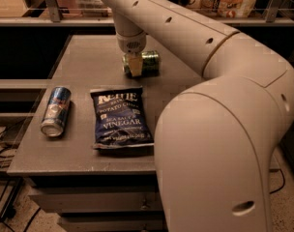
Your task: Place green can upright
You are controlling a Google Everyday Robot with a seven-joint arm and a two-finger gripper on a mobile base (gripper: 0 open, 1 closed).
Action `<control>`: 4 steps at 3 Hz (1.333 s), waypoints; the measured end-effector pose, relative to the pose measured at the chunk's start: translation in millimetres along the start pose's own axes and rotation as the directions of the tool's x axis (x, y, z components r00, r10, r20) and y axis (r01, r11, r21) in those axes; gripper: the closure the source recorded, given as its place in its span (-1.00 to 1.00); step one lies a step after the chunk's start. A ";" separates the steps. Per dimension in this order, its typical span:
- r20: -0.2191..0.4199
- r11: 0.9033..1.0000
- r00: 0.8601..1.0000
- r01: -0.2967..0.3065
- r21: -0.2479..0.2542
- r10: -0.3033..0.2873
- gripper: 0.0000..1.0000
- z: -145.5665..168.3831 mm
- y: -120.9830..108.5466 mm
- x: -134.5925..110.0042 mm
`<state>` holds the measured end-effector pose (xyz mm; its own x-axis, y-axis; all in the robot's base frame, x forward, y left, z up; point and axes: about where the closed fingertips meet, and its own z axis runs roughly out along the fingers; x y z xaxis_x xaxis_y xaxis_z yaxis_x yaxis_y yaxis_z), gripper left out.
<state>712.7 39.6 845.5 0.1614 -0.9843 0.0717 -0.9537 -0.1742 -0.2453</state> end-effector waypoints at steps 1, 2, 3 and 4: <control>-0.007 1.000 1.000 -0.022 0.010 0.022 0.73 -13.6 -1.3 7.8; 0.098 0.997 0.994 -0.062 0.037 0.058 1.00 -41.2 -2.5 17.5; 0.299 0.994 0.950 -0.103 0.043 0.086 1.00 -67.6 5.8 24.7; 0.500 0.989 0.859 -0.145 0.037 0.107 1.00 -87.4 20.1 32.1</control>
Offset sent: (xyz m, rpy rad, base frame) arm -0.0216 -0.0308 0.0865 0.3114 0.0026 -0.0497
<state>676.5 7.1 927.4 0.1638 -0.8789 -0.4481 -0.9569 -0.0311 -0.2888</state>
